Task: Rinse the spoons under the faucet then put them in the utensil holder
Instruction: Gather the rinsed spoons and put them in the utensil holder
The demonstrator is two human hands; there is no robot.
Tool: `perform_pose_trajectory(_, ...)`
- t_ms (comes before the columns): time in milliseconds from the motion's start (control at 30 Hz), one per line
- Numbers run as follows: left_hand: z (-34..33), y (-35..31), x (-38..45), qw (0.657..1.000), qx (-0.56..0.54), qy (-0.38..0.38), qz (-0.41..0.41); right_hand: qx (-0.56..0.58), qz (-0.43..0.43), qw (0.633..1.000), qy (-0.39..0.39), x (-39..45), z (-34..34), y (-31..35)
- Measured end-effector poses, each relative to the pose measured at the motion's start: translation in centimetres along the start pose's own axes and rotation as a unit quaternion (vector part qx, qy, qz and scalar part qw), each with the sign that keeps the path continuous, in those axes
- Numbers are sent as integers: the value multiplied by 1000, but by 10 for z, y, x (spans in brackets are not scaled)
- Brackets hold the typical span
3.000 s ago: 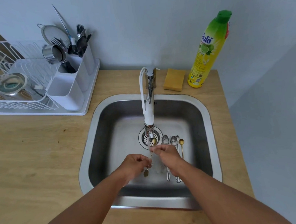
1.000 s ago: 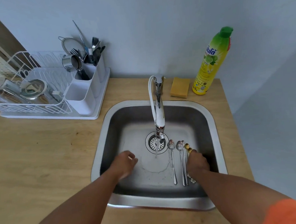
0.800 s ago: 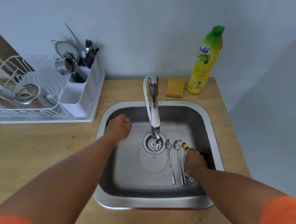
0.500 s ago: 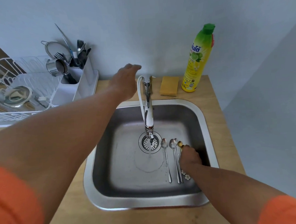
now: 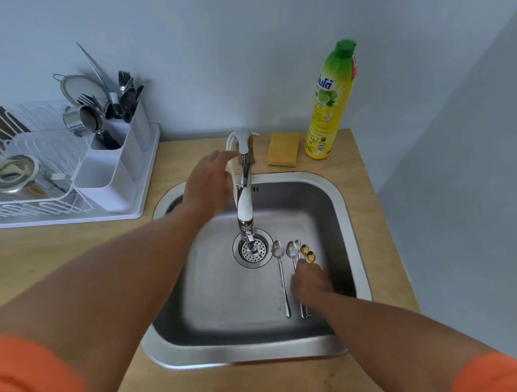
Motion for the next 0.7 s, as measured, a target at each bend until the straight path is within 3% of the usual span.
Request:
perform_pose_trajectory(67, -5, 17, -35, 988, -69, -78, 114, 3, -3, 1000, 4, 1, -2, -2)
perform_pose_trajectory(133, -19, 38, -76, 964, -84, -91, 235, 5, -4, 1000, 7, 1, -3, -4)
perform_pose_trajectory(200, -39, 56, -119, 944, -66, -45, 319, 9, -8, 1000, 8, 1, -5, -5)
perform_pose_trajectory(300, -71, 65, -176, 915, -42, 95, 391, 10, -14, 1000, 8, 0, -5, -2)
perform_pose_trajectory(433, -98, 43, -217, 894, -17, 254, 370, 10, -15, 1000, 7, 0, -6, 0)
perform_pose_trajectory(700, -138, -11, -204, 899, -1, 311, 310, 20, -32, 999, -6, 3, -5, -8)
Point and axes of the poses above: each hand's wrist, its own x-axis towards the middle knuckle, its own z-axis out of the back of the hand, y = z × x, the point moved 4 cm from there along x, towards the middle knuckle, and after that the axes turned 7 degrees about -y, right-handed, at the moved point
